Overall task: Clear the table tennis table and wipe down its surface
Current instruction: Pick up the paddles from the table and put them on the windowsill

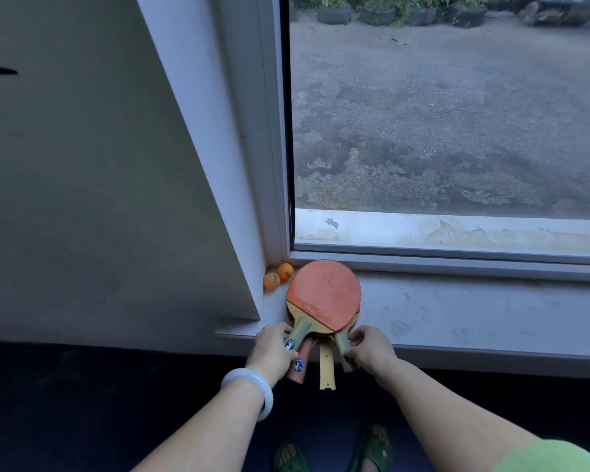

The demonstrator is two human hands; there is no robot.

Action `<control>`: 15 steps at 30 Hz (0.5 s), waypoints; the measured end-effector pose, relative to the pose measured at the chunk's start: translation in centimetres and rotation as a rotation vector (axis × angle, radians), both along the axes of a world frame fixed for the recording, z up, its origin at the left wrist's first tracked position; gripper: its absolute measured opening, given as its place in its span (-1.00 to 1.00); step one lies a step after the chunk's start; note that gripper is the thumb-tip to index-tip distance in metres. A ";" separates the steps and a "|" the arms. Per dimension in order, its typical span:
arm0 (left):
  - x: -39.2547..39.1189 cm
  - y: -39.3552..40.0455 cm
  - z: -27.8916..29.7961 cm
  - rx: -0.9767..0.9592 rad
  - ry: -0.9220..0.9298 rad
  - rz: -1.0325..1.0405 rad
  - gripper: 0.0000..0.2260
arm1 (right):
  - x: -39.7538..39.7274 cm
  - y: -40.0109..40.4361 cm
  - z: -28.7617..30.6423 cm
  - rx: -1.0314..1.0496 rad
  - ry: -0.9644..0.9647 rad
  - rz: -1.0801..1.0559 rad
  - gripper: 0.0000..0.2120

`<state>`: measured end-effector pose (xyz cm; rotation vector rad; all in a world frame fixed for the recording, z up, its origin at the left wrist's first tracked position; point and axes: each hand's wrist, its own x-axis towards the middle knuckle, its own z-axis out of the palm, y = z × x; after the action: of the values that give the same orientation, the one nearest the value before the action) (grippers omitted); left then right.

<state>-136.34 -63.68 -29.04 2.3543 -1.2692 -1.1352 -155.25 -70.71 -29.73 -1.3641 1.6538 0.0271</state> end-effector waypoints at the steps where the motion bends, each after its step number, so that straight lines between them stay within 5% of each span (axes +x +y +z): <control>1: 0.0 0.1 0.2 -0.001 0.003 0.009 -0.67 | -0.1 -0.1 0.2 -0.011 0.000 0.005 -0.72; 9: 0.2 1.9 1.5 -0.075 0.003 0.164 -0.89 | 1.0 -1.8 2.3 -0.119 -0.051 0.140 -0.79; 15: 0.2 4.7 3.3 -0.112 -0.104 0.328 -0.77 | 2.7 -2.2 4.6 -0.149 -0.154 0.363 -0.75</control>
<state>-136.17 -59.03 -25.76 2.4460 -0.9021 -0.8288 -152.50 -72.92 -25.09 -1.7221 1.2853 0.0108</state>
